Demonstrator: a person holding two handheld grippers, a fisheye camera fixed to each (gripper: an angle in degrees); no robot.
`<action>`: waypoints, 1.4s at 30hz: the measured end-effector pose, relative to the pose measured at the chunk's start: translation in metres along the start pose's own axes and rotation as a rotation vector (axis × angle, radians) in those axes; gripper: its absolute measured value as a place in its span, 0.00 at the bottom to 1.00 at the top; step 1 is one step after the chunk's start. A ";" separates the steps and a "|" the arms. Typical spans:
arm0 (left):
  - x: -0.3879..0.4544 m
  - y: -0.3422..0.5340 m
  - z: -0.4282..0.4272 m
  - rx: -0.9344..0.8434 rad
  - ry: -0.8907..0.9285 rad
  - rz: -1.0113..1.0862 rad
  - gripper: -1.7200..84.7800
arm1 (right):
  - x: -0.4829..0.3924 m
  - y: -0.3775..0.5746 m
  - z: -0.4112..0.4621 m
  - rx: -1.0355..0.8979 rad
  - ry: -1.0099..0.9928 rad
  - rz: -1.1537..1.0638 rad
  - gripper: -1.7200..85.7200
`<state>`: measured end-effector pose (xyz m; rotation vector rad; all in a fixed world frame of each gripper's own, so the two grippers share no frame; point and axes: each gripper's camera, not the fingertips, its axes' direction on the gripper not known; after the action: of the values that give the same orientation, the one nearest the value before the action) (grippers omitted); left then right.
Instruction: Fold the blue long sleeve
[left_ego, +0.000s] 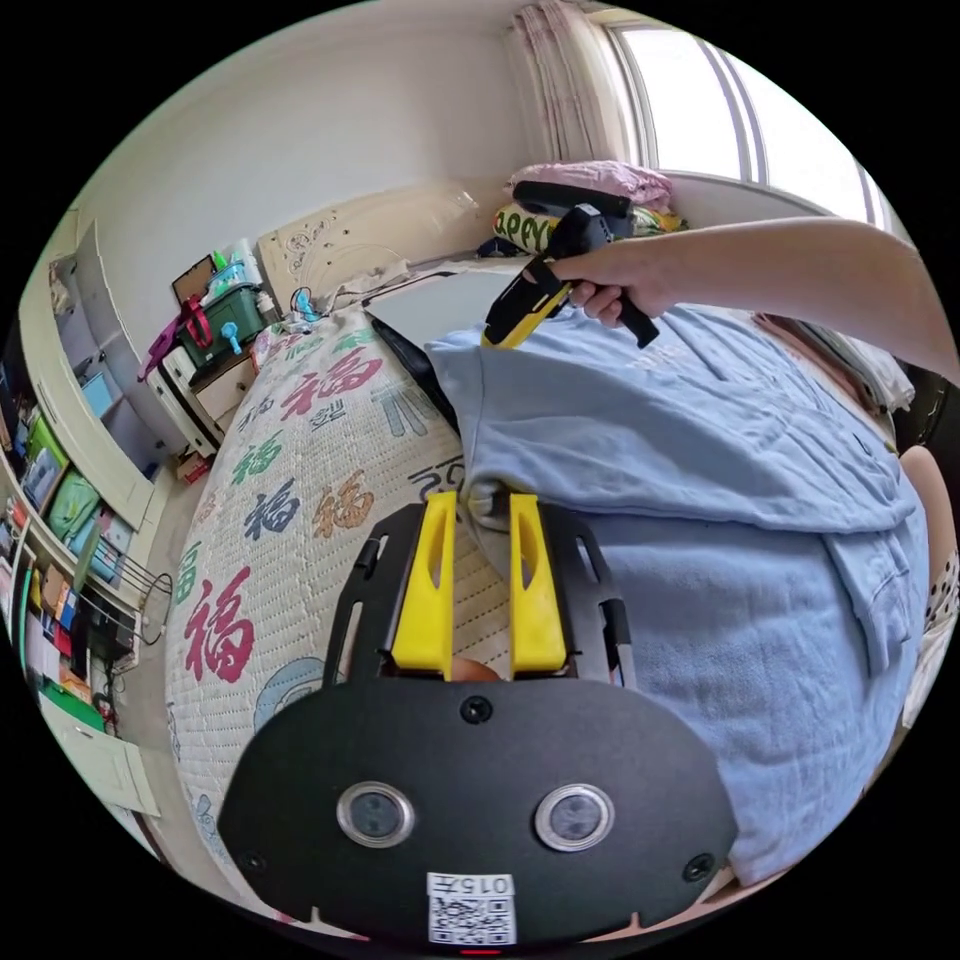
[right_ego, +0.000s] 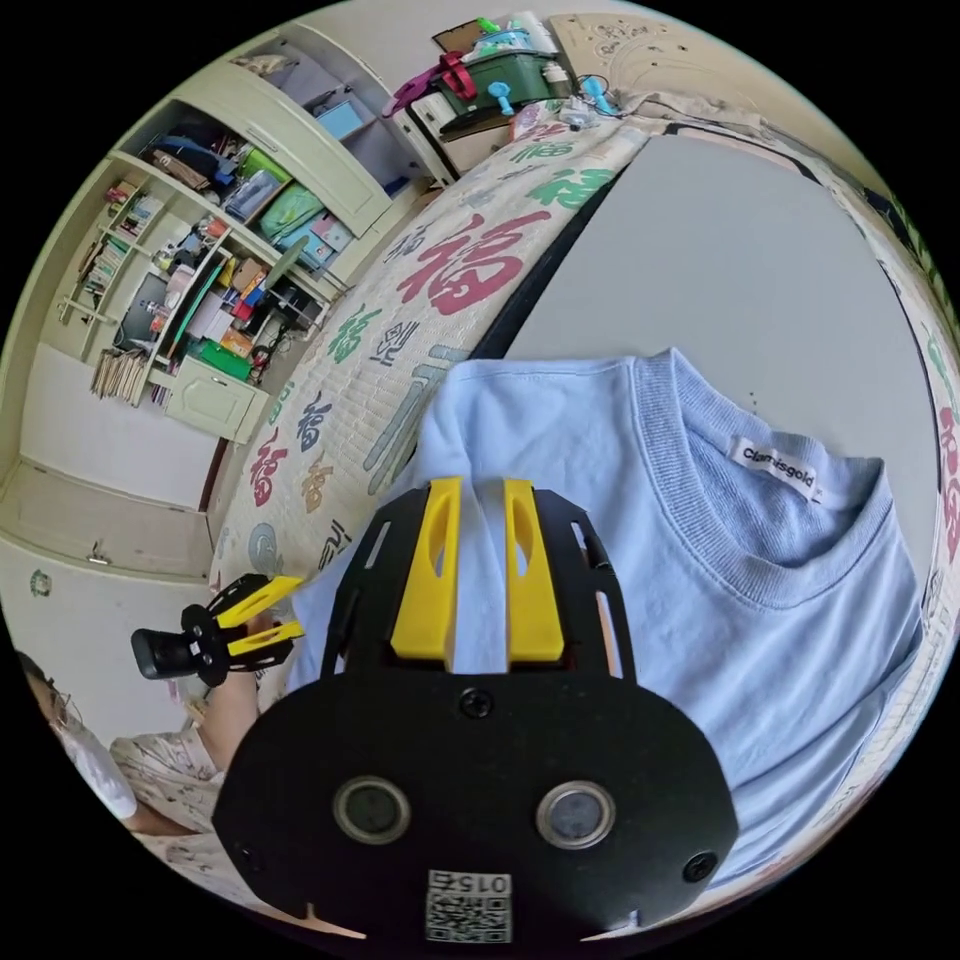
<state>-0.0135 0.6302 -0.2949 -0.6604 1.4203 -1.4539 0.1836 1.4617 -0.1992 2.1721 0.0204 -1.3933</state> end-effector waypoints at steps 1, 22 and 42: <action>0.003 -0.001 0.002 -0.011 -0.010 0.015 0.11 | -0.003 -0.004 -0.001 -0.013 -0.008 -0.023 0.11; -0.032 0.016 -0.024 0.045 -0.010 -0.100 0.10 | 0.051 0.009 -0.042 0.089 -0.403 0.114 0.10; -0.057 0.000 -0.028 -0.041 -0.033 -0.116 0.03 | -0.059 0.020 -0.020 0.065 0.019 0.058 0.09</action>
<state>-0.0164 0.6935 -0.2860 -0.8008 1.4086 -1.5004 0.1788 1.4703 -0.1346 2.2212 -0.0820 -1.3580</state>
